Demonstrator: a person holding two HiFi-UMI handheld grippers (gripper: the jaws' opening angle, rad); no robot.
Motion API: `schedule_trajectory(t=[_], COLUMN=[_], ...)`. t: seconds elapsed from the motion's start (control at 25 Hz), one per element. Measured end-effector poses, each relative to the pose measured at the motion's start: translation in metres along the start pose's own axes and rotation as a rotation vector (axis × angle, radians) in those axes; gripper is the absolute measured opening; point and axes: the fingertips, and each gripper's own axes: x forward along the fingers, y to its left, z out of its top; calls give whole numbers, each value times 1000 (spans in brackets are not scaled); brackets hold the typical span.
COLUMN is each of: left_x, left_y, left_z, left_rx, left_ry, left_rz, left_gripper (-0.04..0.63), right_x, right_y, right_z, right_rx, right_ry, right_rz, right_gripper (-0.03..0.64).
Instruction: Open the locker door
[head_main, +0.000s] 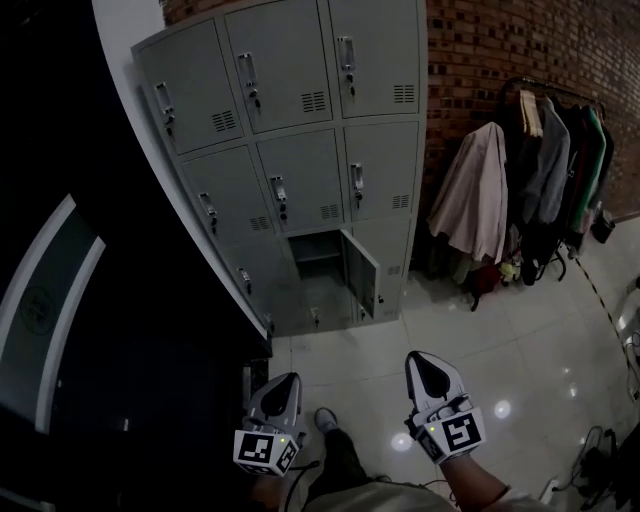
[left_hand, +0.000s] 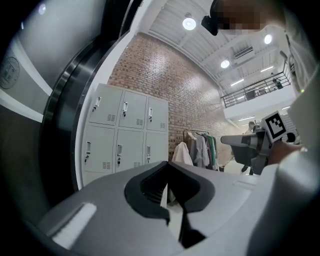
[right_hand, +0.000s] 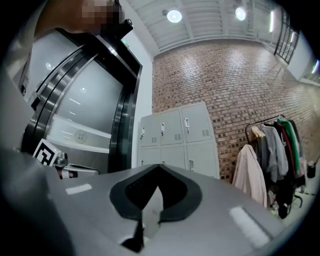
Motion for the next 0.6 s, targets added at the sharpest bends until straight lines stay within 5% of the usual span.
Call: schedule_trajectory(t=[0.6], left_x=[-96], left_y=[-103], left_z=[81], left_rx=[48], left_ry=[-29], left_rz=[2], left_gripper=[67], right_x=[-138], right_y=[46], right_z=[74], right_rx=[1], right_ry=[-30], right_rz=[7], right_gripper=[0])
